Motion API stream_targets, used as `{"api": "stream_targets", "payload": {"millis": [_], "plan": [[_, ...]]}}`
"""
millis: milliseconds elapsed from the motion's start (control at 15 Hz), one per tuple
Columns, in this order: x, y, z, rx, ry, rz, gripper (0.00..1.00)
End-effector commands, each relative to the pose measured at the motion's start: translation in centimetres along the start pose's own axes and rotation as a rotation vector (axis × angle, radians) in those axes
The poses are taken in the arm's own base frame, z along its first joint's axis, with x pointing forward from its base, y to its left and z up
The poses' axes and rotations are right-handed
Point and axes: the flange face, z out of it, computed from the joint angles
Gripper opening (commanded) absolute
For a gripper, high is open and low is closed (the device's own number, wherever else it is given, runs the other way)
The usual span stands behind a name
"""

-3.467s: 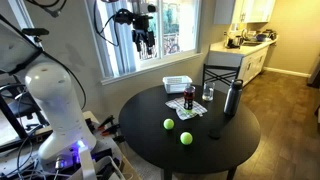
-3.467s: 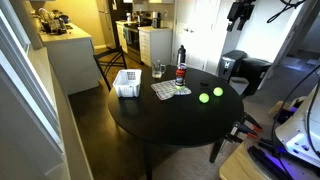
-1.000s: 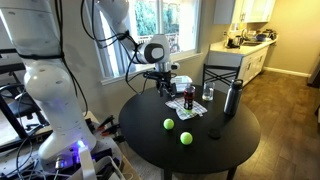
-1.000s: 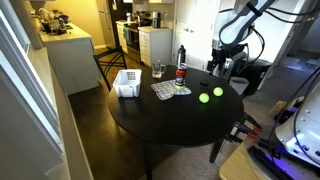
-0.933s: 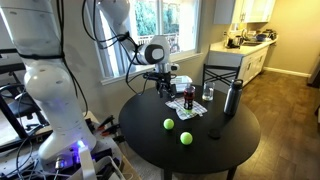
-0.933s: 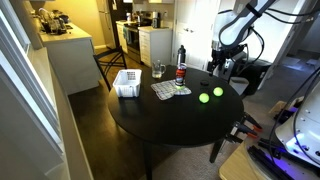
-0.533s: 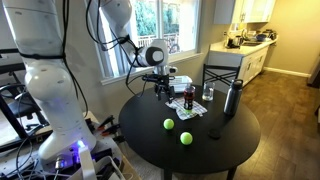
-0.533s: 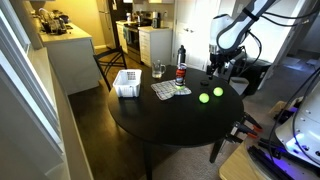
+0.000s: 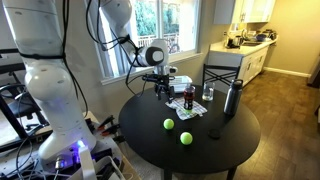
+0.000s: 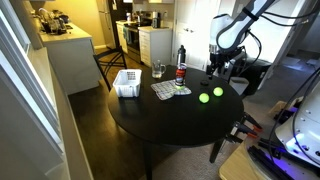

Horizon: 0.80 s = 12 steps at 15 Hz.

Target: Pick up the tennis ball on the left and put it in the cylindrical tennis ball container

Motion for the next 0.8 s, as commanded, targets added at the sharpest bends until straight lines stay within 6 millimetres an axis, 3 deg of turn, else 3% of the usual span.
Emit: {"api": "stream_targets", "payload": {"millis": [0,400,733], "plan": [[0.4,0.2,1.4,-0.011,-0.013,0.014,1.00],[3.3,0.6,7.6,-0.017,0.064,0.028,1.00],[4.9,-1.2,11.6,-0.010,0.114,-0.011,1.00]]}}
